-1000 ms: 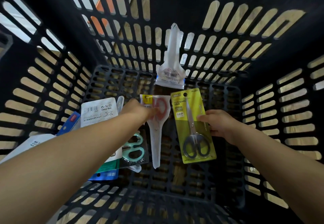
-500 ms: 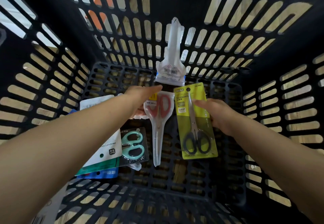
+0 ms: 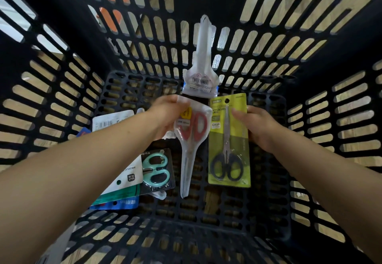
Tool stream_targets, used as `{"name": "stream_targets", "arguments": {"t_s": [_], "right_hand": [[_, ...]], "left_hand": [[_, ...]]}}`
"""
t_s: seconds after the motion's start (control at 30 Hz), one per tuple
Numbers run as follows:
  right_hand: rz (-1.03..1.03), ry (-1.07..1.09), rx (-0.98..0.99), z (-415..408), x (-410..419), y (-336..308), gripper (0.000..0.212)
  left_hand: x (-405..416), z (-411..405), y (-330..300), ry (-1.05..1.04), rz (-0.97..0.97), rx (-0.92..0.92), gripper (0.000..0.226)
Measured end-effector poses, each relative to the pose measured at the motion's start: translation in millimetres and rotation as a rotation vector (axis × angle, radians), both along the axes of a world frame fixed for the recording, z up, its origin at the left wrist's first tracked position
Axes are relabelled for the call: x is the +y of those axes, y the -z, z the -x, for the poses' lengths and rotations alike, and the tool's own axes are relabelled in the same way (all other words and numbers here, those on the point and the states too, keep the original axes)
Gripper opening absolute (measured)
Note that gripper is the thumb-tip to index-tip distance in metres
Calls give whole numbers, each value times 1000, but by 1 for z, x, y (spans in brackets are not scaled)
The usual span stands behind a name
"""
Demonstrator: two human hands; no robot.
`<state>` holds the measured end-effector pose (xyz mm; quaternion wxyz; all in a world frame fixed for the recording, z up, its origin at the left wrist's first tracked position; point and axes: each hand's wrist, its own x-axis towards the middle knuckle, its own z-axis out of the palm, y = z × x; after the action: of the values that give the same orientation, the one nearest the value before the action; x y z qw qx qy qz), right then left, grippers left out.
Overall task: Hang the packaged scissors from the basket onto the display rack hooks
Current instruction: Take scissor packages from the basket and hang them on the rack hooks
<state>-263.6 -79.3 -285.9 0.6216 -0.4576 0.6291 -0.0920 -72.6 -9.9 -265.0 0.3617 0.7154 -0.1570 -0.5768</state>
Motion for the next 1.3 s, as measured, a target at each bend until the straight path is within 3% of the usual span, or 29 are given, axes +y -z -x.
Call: {"name": "stream_targets", "arguments": {"t_s": [0.13,0.43,0.6,0.93,1.1,1.3], "right_hand": [[-62,59,-35,4,-2,3,26],[-121,51,-152,3,0,-2,32],[-85,61,-107,3,2,0,33],[89,63,74,-14,13,-13,26],[140,74,29,-27,24,-82,12],[187,27,-32,-61,18,-253,13]], "left_hand": [[1,0,-2,36,19,41,6],[1,-8,-3,-7,49,115,17],[3,-7,0,31,32,135,25],[6,-9,-6,7,65,92,10],[14,-9,-73,-29,84,48,13],[29,-32,-232,-130,145,18,14]]}}
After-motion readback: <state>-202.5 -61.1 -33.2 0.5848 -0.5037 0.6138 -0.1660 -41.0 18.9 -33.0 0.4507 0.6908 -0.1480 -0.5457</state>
